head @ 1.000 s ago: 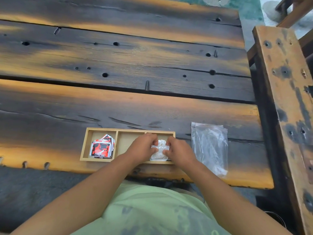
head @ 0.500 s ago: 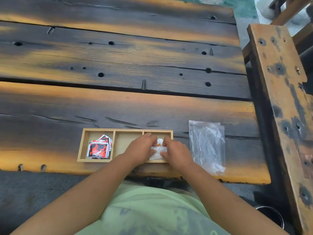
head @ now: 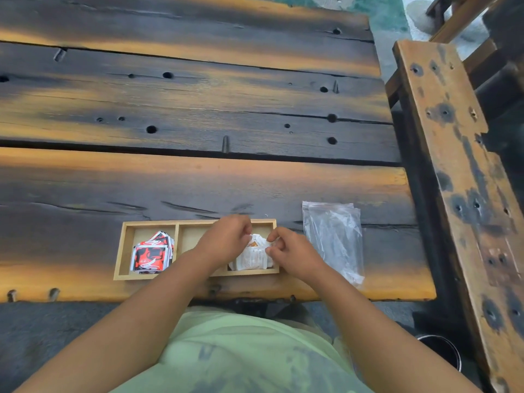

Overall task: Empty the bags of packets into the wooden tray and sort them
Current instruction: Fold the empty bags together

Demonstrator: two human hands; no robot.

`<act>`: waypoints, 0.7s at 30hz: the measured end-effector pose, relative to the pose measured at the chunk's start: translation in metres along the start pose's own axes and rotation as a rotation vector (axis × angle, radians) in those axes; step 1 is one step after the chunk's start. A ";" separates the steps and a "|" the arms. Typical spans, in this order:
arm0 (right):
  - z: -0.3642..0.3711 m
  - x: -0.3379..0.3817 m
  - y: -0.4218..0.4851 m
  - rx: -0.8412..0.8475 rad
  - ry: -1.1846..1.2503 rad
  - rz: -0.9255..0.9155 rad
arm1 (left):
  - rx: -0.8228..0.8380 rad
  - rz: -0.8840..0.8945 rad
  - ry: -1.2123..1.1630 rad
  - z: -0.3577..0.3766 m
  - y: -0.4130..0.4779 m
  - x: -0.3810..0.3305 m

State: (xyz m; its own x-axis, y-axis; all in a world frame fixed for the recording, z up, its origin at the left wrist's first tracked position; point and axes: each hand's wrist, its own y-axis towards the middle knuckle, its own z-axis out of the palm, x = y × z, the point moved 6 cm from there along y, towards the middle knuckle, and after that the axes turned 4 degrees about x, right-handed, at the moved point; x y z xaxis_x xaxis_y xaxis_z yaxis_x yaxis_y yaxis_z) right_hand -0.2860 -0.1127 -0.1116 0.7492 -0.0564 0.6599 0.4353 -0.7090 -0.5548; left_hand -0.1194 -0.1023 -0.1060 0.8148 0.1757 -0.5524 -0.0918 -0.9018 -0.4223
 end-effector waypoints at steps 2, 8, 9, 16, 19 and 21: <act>-0.011 -0.009 -0.002 -0.041 0.028 0.024 | -0.022 0.007 -0.042 -0.003 0.003 -0.010; -0.053 -0.045 -0.012 -0.159 0.176 0.122 | 0.094 0.093 -0.019 0.019 0.017 -0.054; -0.061 -0.050 -0.015 -0.185 0.197 0.135 | 0.104 0.097 -0.042 0.025 0.020 -0.061; -0.118 -0.098 -0.044 -0.415 0.271 0.209 | 0.236 -0.049 -0.164 0.064 0.038 -0.094; -0.131 -0.122 -0.054 -0.506 0.203 0.294 | 0.261 -0.148 -0.263 0.079 0.044 -0.099; -0.128 -0.139 -0.054 -0.481 0.163 0.362 | 0.240 -0.202 -0.323 0.087 0.047 -0.100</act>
State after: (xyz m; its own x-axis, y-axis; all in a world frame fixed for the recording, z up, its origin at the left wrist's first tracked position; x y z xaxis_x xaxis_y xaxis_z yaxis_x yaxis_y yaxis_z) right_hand -0.4778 -0.1570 -0.1084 0.7048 -0.4323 0.5625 -0.1341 -0.8597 -0.4928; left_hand -0.2554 -0.1282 -0.1335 0.6129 0.4878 -0.6216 -0.1105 -0.7261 -0.6787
